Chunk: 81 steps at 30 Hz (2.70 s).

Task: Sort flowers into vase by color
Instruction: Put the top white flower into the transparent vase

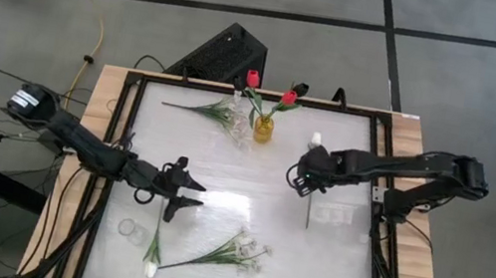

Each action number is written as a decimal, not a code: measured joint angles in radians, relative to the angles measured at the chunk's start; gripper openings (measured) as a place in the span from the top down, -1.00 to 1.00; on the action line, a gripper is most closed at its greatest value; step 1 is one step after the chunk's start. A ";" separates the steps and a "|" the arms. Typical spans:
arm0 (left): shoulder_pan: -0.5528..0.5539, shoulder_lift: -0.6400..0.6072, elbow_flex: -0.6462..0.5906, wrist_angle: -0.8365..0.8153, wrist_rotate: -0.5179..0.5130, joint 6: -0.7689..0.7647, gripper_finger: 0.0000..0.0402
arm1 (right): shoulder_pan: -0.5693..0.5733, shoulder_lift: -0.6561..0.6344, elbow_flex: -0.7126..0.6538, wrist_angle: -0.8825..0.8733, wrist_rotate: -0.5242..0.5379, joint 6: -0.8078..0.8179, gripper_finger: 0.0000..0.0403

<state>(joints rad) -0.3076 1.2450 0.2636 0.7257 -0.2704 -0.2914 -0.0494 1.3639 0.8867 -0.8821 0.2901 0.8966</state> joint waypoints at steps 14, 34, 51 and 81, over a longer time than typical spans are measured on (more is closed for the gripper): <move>0.040 0.083 0.039 0.048 0.102 -0.009 0.07 | -0.079 0.227 -0.102 0.215 0.018 0.021 -0.06; 0.041 0.083 0.042 0.044 0.104 -0.061 0.07 | 0.063 0.039 -0.112 0.275 0.104 0.085 0.85; 0.042 0.082 0.043 0.216 0.136 0.018 0.07 | 0.374 0.205 -0.102 1.652 0.096 -0.606 0.87; 0.026 0.081 0.043 0.345 0.199 0.073 0.40 | 0.222 0.589 0.292 1.741 -0.266 -0.633 0.87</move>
<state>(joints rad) -0.2818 1.3262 0.3065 1.0705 -0.0710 -0.2187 0.1726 1.9530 1.1790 0.8593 0.0242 0.2631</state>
